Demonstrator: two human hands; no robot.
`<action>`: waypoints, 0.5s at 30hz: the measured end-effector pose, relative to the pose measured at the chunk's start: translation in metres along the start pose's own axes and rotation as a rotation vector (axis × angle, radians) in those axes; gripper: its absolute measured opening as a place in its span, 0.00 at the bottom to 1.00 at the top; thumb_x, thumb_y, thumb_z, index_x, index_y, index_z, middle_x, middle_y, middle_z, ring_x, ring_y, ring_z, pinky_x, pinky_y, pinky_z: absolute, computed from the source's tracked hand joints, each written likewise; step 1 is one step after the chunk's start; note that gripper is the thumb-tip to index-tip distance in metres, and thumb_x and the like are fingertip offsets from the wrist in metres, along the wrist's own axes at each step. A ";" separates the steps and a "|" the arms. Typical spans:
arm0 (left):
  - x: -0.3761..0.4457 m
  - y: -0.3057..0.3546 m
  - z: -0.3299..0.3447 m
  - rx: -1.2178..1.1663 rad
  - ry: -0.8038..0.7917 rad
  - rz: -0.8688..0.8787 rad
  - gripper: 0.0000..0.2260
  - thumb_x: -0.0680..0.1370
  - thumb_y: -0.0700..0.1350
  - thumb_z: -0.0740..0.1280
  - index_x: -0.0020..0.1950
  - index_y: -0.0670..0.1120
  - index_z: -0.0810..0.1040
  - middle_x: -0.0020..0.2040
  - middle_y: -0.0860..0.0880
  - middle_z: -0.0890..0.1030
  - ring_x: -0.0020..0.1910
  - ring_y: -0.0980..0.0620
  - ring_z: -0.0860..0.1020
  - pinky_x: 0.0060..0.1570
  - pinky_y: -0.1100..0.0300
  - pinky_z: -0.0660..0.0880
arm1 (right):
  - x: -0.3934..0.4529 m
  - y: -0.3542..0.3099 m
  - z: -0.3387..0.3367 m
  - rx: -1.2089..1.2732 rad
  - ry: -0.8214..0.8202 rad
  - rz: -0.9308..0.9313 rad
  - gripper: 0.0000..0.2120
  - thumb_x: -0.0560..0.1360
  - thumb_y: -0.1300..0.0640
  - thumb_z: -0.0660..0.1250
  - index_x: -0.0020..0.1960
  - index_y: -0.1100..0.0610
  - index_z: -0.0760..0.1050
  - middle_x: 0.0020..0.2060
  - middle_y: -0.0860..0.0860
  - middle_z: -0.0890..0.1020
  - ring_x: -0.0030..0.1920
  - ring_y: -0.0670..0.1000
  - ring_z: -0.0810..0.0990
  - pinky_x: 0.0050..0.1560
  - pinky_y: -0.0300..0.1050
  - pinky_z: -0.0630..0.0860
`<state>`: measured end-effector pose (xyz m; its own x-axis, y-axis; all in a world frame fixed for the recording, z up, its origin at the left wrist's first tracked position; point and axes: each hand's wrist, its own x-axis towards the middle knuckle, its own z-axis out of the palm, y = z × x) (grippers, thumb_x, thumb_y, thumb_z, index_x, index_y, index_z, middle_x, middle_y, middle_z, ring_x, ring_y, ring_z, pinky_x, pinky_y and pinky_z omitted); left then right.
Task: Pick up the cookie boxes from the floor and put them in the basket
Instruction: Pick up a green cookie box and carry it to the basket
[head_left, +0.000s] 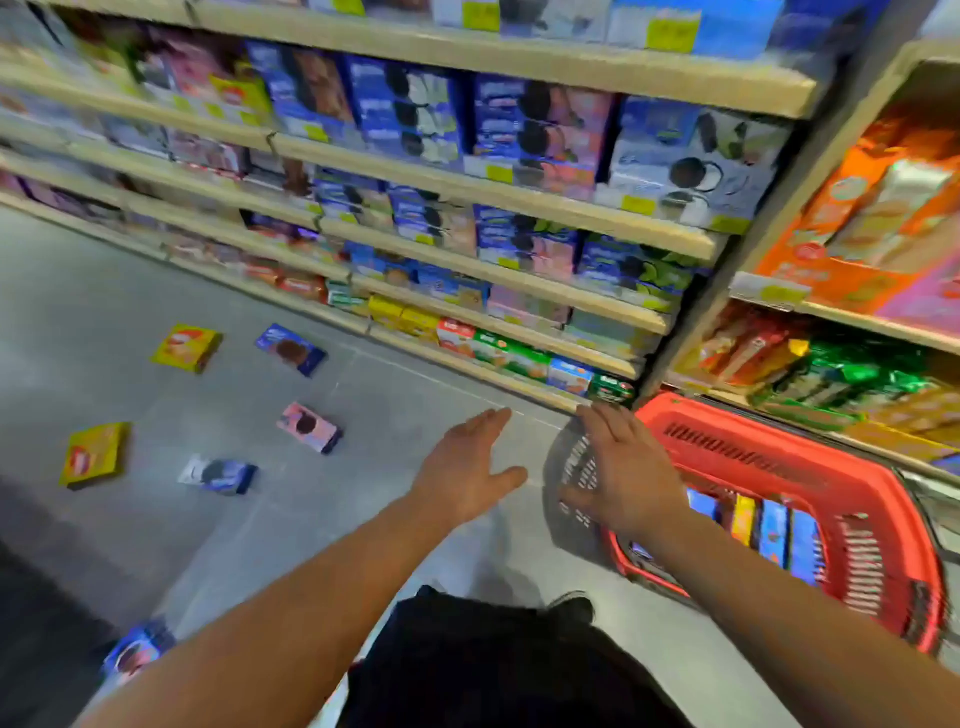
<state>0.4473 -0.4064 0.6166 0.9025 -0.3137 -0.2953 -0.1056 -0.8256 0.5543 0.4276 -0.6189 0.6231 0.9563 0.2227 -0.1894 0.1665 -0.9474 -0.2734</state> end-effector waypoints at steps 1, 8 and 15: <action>-0.019 -0.019 -0.003 -0.028 0.030 -0.067 0.37 0.72 0.60 0.68 0.76 0.48 0.60 0.75 0.46 0.64 0.73 0.48 0.64 0.72 0.58 0.59 | 0.005 -0.021 0.007 -0.002 -0.033 -0.038 0.50 0.61 0.31 0.59 0.74 0.61 0.63 0.70 0.58 0.70 0.70 0.61 0.67 0.73 0.54 0.62; -0.166 -0.137 -0.015 -0.195 0.294 -0.433 0.34 0.74 0.54 0.70 0.76 0.47 0.60 0.75 0.47 0.64 0.73 0.50 0.64 0.71 0.61 0.58 | 0.024 -0.178 0.064 -0.099 -0.266 -0.369 0.50 0.68 0.33 0.67 0.79 0.54 0.49 0.77 0.52 0.57 0.77 0.57 0.54 0.76 0.51 0.54; -0.302 -0.229 -0.015 -0.327 0.442 -0.758 0.36 0.73 0.52 0.72 0.76 0.47 0.60 0.75 0.46 0.64 0.73 0.49 0.64 0.69 0.62 0.58 | 0.007 -0.341 0.121 -0.253 -0.394 -0.711 0.49 0.68 0.34 0.69 0.78 0.53 0.49 0.77 0.51 0.57 0.76 0.55 0.55 0.75 0.50 0.55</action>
<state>0.2049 -0.1156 0.5909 0.7661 0.5166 -0.3824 0.6385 -0.5427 0.5457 0.3484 -0.2661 0.6005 0.4583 0.8036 -0.3797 0.7896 -0.5642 -0.2412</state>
